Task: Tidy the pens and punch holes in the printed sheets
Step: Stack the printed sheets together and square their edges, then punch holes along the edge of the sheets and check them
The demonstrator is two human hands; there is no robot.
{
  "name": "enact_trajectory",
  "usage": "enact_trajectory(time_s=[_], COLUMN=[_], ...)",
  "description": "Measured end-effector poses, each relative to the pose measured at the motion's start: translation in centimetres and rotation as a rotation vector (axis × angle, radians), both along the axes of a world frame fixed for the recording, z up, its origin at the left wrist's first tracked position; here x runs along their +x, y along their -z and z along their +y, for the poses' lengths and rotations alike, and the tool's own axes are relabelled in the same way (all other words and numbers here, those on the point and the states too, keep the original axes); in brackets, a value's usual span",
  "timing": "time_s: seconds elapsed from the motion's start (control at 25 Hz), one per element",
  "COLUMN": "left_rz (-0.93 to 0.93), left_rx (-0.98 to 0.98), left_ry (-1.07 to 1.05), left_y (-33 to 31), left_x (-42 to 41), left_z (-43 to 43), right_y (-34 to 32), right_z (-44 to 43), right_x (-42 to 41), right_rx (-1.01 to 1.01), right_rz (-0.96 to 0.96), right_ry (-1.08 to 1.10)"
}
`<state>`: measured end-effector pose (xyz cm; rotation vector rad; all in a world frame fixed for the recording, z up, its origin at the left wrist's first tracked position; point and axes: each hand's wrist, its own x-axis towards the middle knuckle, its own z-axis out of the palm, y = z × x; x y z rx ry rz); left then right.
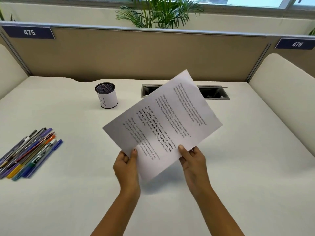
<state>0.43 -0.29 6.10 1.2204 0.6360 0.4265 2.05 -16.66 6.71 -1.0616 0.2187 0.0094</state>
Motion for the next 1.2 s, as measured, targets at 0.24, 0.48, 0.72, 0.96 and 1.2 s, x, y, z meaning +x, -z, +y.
enact_trajectory(time_s=[0.24,0.48,0.72,0.96,1.2], left_rz=[0.005,0.08,0.244,0.213,0.061], left_rx=[-0.185,-0.242,-0.233,0.219,0.692], left_ry=[0.1,0.205,0.224,0.389,0.512], left_y=[-0.1,1.0,2.7,2.1,-0.4], left_x=[-0.9,-1.3,0.7,4.9,13.9], left_z=[-2.6,-0.1,2.8,1.7,0.5], right_y=[-0.6,-0.5,0.1,0.9,1.9], right_z=[0.6,-5.4,-10.9,-11.5,-12.0], right_x=[1.2,2.9,3.9,5.0,6.6], right_rx=[-0.471,-0.644,-0.919,-1.142,-1.235], right_rz=[0.044,0.152,0.272,0.354,0.385], right_ry=[0.214,0.136,0.11,0.014,0.088])
